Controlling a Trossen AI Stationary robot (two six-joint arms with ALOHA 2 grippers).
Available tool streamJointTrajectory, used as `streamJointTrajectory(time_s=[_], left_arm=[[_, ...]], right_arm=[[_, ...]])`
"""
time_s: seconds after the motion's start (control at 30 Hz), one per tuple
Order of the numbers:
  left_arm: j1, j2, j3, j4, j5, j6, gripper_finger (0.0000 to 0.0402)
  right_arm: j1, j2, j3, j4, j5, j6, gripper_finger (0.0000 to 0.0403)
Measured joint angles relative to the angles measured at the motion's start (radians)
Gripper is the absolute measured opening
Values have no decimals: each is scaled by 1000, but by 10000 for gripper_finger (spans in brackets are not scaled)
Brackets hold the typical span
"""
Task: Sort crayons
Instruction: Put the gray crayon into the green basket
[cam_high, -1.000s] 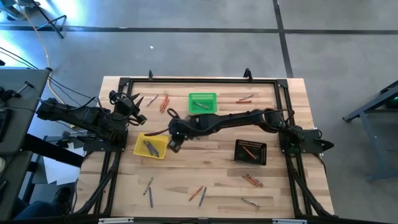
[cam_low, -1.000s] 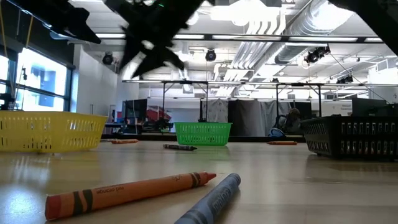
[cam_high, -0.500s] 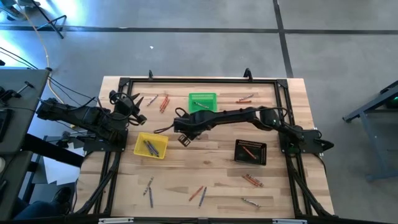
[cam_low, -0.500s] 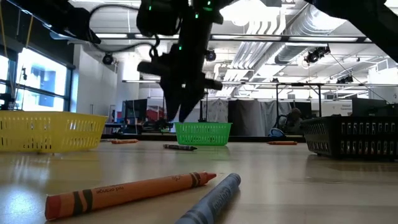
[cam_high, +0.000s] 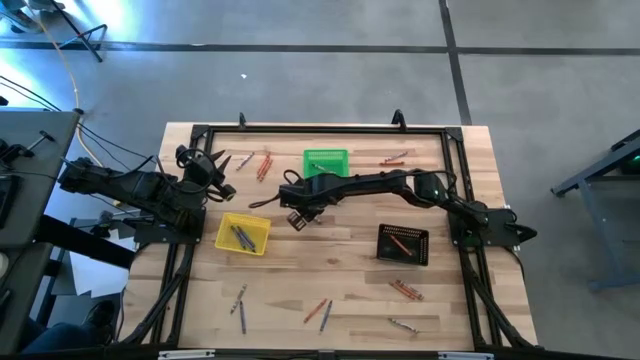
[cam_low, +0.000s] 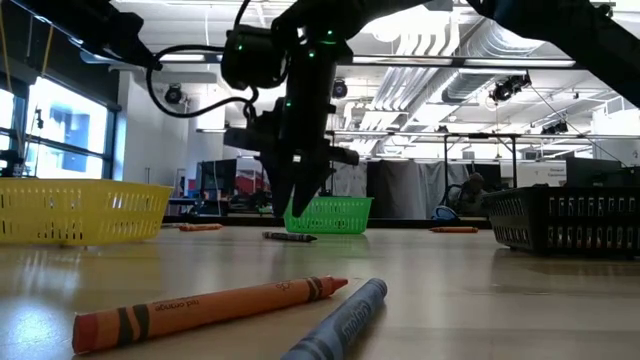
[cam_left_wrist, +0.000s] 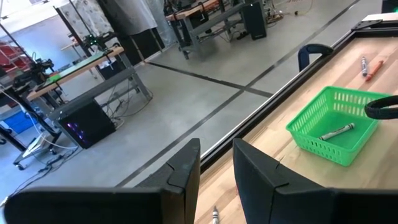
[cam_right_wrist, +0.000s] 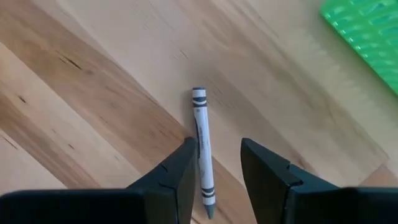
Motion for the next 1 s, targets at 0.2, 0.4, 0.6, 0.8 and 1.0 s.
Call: streamJointTrajectory(time_s=[0.2,0.4,0.6,0.8,1.0], left_arm=[[0,0,0,1,48,-6,85],[0,0,0,14,97,-7,85],[0,38,0,139,179,48,85],[20,193,0,378,339,166,85],[103,450,-1,600,656,193,85]], right_arm=[[23,0,0,3,5,14,118],[40,-1,0,-36,1,-19,118],[87,-96,0,-349,109,-12,117],[179,-223,0,-542,178,75,117],[310,-334,1,-538,231,158,117]])
